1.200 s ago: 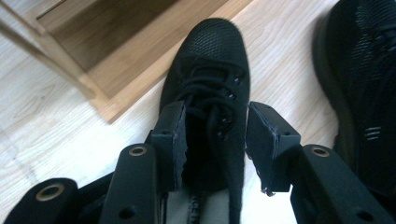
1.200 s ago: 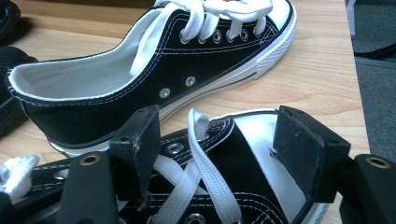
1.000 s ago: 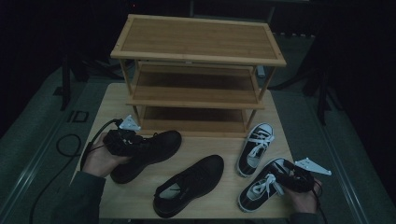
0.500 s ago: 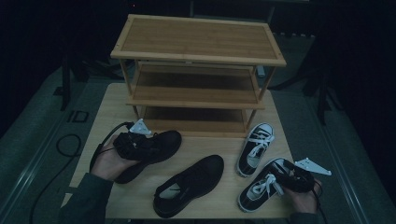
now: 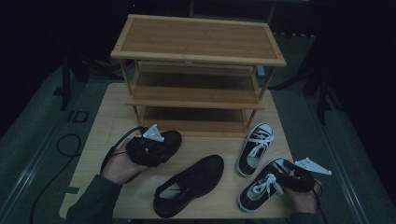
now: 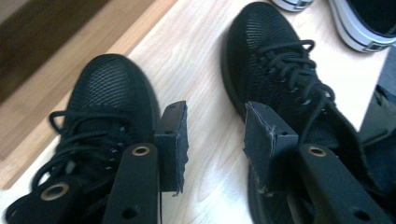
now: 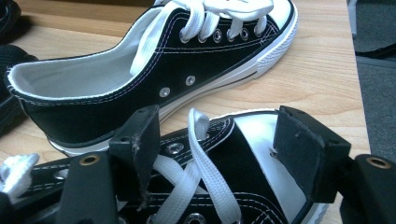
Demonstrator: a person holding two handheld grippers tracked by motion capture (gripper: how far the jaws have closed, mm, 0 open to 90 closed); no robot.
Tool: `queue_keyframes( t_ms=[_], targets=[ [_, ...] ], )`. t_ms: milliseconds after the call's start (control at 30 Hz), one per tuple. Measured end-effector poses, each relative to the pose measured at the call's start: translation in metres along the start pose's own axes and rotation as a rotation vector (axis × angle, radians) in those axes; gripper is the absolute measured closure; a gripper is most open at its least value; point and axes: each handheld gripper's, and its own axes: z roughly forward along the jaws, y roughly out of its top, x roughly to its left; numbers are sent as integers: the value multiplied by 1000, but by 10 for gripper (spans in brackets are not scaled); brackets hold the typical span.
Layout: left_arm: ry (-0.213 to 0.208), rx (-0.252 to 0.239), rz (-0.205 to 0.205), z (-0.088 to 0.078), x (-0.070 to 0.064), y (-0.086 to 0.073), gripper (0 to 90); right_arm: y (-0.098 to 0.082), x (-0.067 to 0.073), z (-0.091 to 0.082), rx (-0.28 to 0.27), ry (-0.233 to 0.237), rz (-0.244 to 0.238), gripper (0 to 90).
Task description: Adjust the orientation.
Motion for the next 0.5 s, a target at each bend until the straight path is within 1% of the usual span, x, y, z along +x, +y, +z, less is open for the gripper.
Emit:
queue_keyframes(
  t_ms=[267,367,500],
  targets=[
    [-28,23,33,8,-11,3,599,1,0,0,3,2,3,315],
    [-40,19,37,11,-15,4,598,0,0,0,3,2,3,314],
    [-66,11,47,12,-20,5,598,0,0,0,2,3,6,314]
  ],
)
